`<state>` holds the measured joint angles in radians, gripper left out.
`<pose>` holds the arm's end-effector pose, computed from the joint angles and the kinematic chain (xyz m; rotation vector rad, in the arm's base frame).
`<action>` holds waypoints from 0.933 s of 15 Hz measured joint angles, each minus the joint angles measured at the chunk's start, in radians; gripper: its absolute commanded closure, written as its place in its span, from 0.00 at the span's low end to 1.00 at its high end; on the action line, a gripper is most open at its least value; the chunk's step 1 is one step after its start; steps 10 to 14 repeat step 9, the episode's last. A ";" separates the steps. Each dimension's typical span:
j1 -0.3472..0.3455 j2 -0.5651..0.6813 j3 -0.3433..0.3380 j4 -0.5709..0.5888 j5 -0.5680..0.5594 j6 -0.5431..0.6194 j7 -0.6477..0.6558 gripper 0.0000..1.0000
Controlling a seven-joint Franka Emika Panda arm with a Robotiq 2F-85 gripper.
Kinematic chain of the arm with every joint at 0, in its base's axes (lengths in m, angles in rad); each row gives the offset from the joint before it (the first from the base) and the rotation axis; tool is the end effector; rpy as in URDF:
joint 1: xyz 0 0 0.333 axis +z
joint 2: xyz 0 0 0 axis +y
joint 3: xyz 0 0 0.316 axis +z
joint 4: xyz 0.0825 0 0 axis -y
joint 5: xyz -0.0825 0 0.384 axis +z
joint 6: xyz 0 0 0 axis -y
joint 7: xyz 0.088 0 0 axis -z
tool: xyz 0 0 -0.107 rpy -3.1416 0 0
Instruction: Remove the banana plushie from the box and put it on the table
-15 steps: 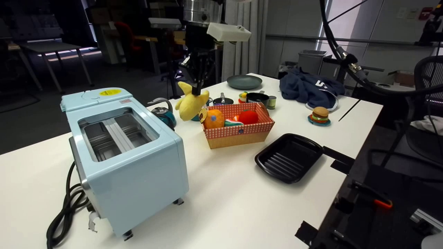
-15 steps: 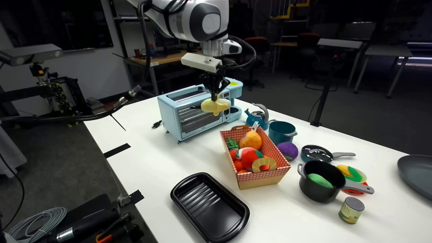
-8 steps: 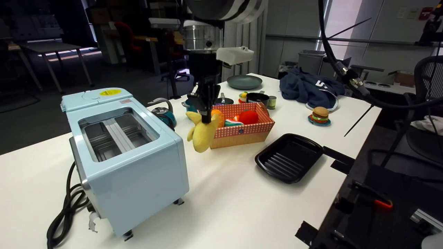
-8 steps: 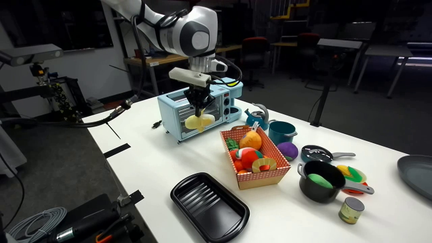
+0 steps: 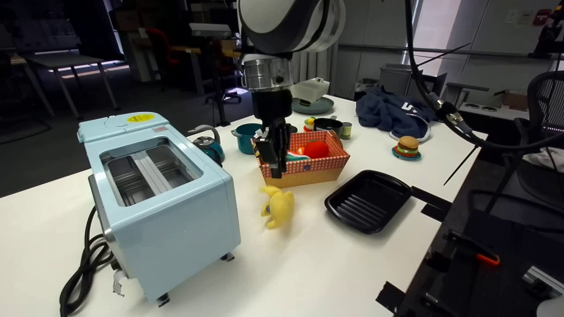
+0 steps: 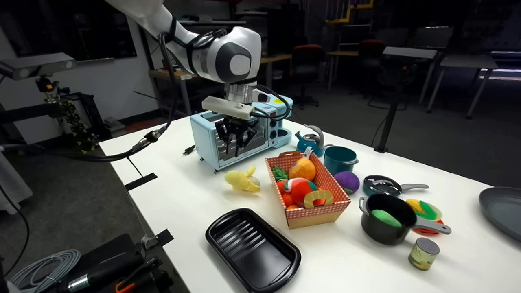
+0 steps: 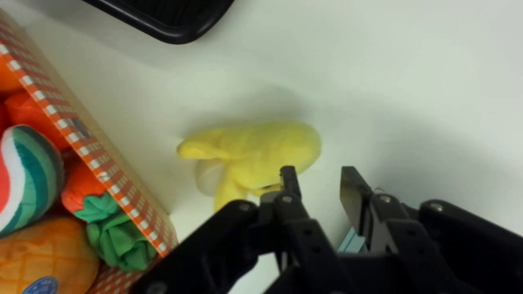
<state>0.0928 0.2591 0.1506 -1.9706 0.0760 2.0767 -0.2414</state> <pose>0.5681 0.1422 0.3302 -2.9575 -0.6627 0.2291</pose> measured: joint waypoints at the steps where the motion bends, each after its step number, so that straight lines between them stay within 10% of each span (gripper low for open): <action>1: 0.000 -0.002 0.001 0.000 -0.005 0.001 -0.012 0.28; 5: 0.000 -0.019 0.003 0.000 -0.012 0.004 -0.053 0.01; 6: 0.000 -0.025 0.003 0.000 -0.012 0.004 -0.058 0.16; 8: 0.000 -0.037 0.003 0.000 -0.012 0.004 -0.062 0.01; 14: 0.000 -0.040 0.003 0.000 -0.012 0.004 -0.063 0.00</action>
